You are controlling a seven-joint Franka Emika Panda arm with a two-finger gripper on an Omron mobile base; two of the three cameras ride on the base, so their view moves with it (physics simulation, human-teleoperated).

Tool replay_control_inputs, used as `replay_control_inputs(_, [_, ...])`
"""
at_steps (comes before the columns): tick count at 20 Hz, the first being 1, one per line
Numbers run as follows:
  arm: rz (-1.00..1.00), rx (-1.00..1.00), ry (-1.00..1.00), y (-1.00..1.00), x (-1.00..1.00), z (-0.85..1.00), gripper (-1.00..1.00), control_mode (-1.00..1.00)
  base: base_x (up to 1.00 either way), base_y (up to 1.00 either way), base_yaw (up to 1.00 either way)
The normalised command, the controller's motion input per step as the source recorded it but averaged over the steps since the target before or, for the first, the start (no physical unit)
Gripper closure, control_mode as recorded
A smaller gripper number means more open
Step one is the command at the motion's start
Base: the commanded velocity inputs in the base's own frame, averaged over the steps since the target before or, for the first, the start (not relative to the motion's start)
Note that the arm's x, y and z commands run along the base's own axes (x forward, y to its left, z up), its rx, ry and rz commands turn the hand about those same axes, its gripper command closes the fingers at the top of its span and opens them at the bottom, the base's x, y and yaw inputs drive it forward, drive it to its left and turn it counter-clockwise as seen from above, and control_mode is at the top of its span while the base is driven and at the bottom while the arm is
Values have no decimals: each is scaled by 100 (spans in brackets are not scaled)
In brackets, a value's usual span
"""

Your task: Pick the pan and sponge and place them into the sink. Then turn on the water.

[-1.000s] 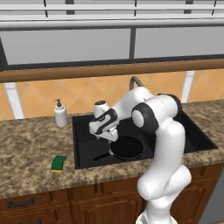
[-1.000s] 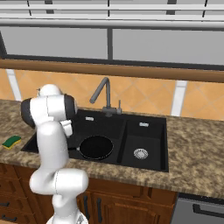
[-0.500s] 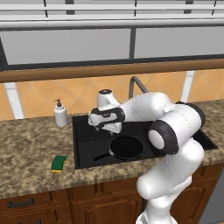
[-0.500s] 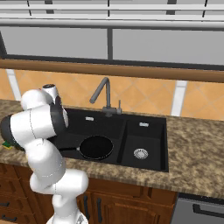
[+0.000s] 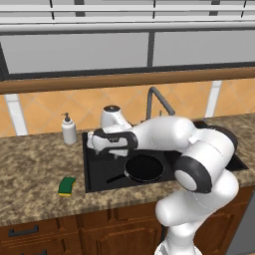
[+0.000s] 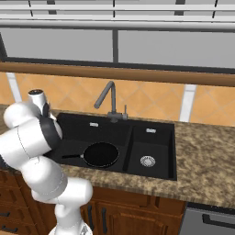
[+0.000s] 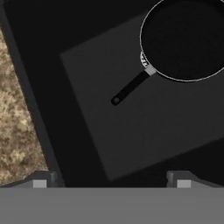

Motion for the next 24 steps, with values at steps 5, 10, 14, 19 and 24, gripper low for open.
replay_control_inputs(5, [18,-3,6,55,-4,6,-100,-100,0,0,0])
replay_control_inputs(10, [21,-2,3,26,-1,-3,-100,-100,0,0,0])
replay_control_inputs(14, [9,-11,2,27,-1,-20,-100,-100,0,0,0])
replay_control_inputs(19, [1,-2,0,63,0,-16,-100,-100,0,0,0])
replay_control_inputs(24, [3,0,0,49,-8,-8,-100,-100,0,0,0])
